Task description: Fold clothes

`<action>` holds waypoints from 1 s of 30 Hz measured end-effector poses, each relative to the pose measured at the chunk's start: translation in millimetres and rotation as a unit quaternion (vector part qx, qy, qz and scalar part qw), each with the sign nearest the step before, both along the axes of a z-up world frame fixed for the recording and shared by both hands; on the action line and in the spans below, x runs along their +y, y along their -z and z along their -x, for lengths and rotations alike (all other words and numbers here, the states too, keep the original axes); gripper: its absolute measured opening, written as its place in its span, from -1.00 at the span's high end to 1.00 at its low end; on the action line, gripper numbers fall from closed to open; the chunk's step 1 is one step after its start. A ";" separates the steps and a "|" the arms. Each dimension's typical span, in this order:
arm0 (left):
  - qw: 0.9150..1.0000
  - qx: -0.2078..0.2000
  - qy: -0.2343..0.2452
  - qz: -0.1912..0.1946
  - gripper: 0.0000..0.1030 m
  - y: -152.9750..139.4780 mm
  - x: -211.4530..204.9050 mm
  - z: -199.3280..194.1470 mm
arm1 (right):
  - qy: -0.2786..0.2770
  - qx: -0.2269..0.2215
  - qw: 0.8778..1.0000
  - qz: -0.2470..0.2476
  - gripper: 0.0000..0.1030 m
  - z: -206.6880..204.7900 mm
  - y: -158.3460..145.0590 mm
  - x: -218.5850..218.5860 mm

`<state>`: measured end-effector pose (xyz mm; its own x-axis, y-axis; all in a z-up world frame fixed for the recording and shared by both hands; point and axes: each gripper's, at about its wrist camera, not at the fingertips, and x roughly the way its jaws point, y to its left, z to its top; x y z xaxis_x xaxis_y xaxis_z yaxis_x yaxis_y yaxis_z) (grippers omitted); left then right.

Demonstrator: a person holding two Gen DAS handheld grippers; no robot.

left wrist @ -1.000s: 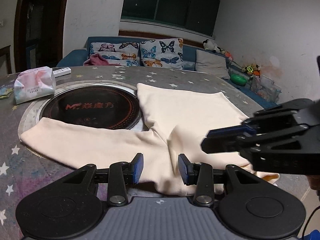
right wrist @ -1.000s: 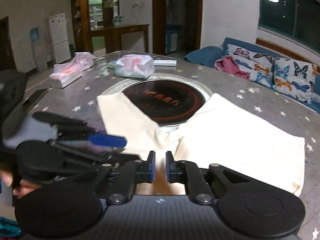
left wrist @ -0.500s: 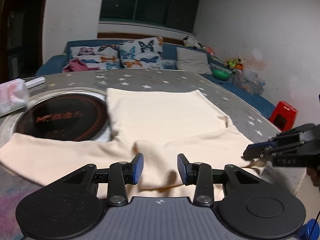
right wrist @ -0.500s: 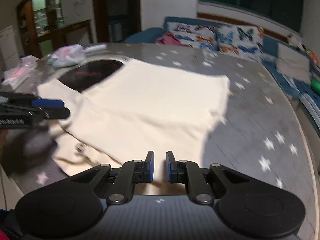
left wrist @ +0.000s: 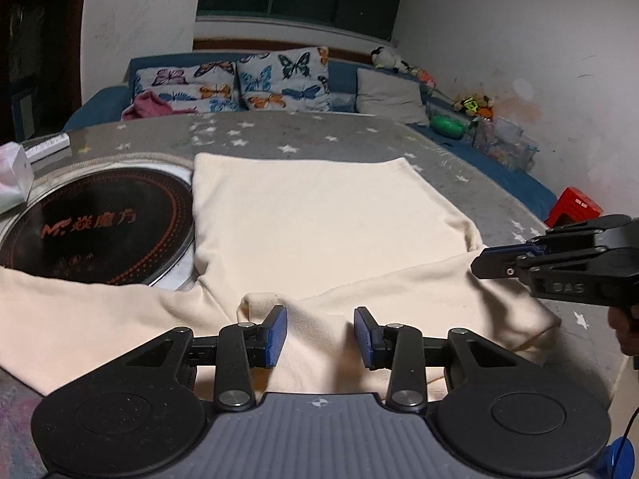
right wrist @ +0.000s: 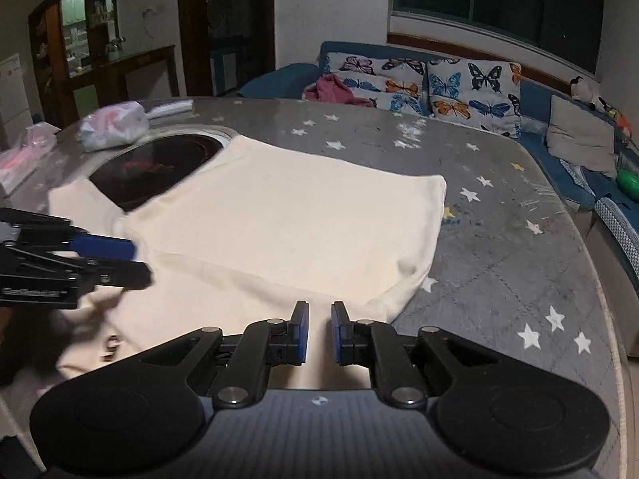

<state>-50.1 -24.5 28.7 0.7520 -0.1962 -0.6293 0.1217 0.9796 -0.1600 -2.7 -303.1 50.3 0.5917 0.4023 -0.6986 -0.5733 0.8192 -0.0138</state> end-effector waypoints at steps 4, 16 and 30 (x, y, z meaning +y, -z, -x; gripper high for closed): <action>1.000 0.002 -0.001 -0.004 0.24 0.7 -0.9 -1.4 | 0.008 0.013 1.000 -0.003 0.80 -6.4 8.5 -3.9; 1.000 0.006 -0.007 -0.012 0.20 -5.1 -4.2 1.3 | -0.020 0.001 1.000 0.006 0.65 19.3 -1.4 14.2; 0.999 -0.009 -0.027 -0.023 0.10 -17.8 3.5 16.8 | -0.094 0.001 0.995 0.012 0.38 51.1 0.0 62.6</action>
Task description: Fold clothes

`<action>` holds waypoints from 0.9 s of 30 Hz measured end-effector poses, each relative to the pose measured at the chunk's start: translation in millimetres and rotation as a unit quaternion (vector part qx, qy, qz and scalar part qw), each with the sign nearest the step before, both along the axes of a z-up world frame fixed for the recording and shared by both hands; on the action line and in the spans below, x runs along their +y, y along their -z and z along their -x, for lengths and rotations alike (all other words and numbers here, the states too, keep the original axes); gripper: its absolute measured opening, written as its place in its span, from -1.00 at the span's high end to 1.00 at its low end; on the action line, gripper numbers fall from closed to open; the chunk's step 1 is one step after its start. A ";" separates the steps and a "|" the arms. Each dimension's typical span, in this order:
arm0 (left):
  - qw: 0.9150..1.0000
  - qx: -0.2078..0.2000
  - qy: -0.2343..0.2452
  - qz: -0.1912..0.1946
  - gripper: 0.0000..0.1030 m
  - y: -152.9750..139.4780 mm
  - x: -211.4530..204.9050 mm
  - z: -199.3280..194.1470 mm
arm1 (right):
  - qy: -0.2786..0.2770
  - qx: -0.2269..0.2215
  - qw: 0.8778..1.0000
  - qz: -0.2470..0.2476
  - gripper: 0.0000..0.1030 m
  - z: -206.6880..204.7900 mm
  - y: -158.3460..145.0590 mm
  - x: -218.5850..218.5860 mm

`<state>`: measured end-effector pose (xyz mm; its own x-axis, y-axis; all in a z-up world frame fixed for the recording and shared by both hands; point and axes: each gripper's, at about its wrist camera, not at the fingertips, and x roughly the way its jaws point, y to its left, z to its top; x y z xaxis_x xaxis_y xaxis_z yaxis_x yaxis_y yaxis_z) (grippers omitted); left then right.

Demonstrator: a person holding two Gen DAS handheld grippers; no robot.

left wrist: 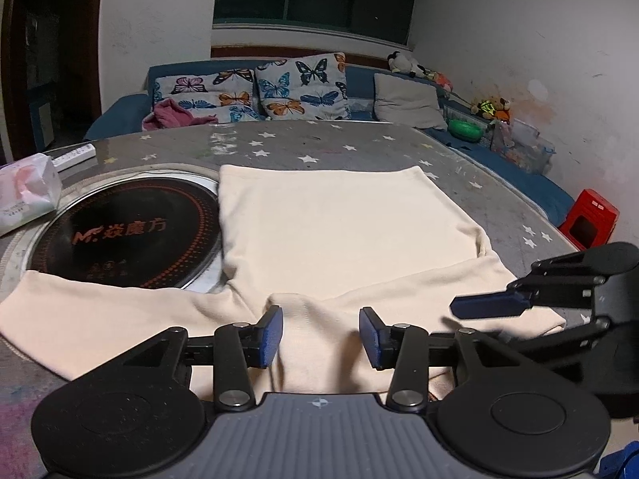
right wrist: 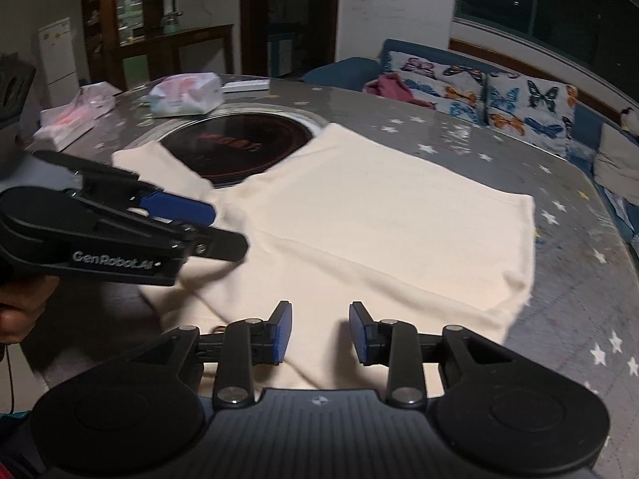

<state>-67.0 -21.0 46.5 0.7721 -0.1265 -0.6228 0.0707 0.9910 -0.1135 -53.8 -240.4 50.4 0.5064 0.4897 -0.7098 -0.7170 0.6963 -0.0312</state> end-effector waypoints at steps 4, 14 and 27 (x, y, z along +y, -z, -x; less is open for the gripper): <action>1.000 -0.004 -0.010 -0.001 0.04 -2.6 6.3 5.0 | -0.010 -0.001 1.000 0.003 0.30 5.9 2.3 10.0; 0.999 -0.001 -0.039 -0.002 -0.04 -1.9 24.4 10.1 | -0.020 -0.004 1.000 -0.002 0.20 9.8 -0.2 22.0; 0.997 0.000 -0.083 -0.008 -0.07 -0.3 51.9 11.8 | -0.035 -0.001 0.999 0.011 0.19 10.4 3.6 37.9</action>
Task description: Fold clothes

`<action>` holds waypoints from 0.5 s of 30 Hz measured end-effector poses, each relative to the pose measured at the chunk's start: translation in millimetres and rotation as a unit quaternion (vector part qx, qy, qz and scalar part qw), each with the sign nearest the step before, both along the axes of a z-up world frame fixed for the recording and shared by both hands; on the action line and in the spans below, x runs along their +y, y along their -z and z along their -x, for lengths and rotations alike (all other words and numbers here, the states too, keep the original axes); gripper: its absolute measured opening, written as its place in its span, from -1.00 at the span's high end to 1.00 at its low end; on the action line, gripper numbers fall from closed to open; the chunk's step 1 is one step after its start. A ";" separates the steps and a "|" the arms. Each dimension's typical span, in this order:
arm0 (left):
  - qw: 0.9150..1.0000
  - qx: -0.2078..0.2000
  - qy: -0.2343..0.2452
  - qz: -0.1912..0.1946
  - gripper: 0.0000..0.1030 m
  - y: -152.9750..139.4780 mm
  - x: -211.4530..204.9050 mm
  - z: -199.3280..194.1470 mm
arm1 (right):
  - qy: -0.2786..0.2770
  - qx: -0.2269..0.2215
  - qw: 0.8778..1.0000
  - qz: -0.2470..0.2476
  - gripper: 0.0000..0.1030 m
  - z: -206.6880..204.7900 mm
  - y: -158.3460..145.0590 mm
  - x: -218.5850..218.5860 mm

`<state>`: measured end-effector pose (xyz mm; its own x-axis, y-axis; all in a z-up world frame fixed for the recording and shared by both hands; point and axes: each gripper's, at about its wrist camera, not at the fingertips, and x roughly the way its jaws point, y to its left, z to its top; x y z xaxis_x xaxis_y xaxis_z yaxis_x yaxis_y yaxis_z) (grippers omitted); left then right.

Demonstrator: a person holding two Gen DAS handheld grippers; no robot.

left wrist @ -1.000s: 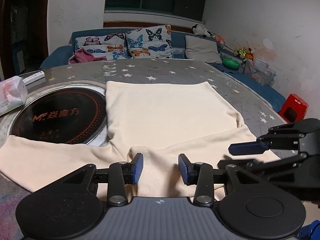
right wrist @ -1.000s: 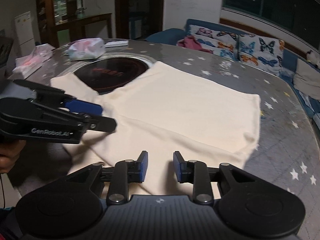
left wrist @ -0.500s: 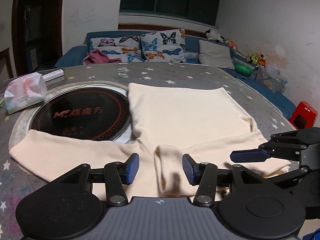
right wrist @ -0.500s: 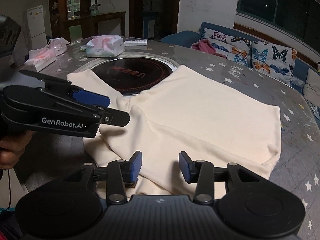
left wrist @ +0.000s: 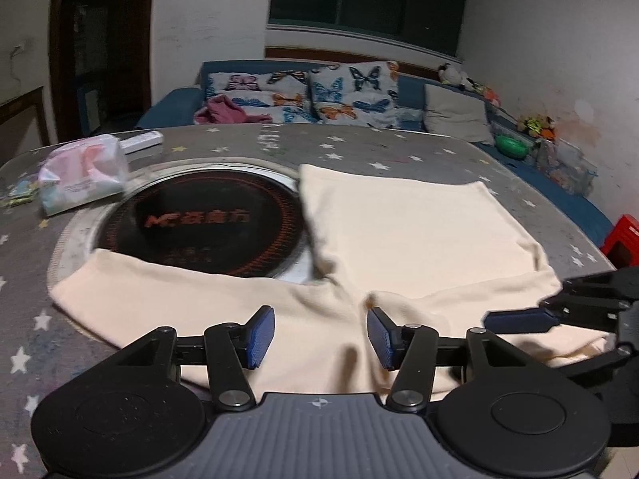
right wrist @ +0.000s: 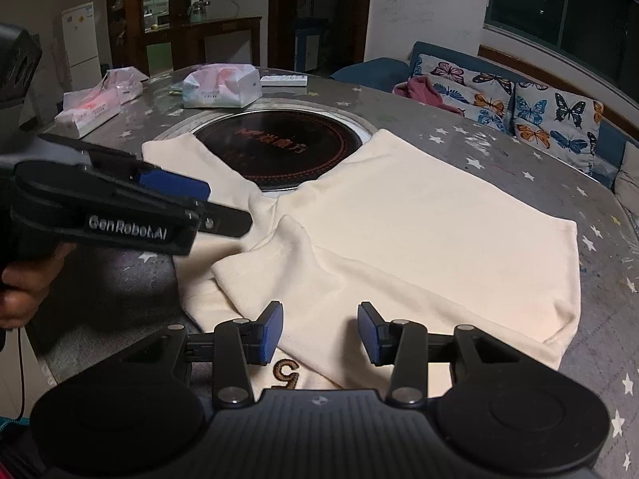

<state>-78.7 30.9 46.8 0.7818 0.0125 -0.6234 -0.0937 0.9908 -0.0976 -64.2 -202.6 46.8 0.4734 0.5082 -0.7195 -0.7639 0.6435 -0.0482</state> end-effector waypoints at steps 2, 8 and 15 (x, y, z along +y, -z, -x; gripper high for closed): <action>1.000 -0.001 -0.024 0.001 -0.07 0.0 12.5 0.1 | -0.001 0.000 1.000 0.000 0.19 0.2 0.5 1.2; 0.994 0.000 -0.111 -0.003 -0.07 5.1 61.5 1.9 | -0.007 0.001 1.000 -0.003 0.19 0.6 -0.7 3.6; 0.975 0.000 -0.221 -0.010 -0.07 16.5 119.6 8.9 | -0.010 0.000 1.000 -0.004 0.19 -0.7 -0.1 6.2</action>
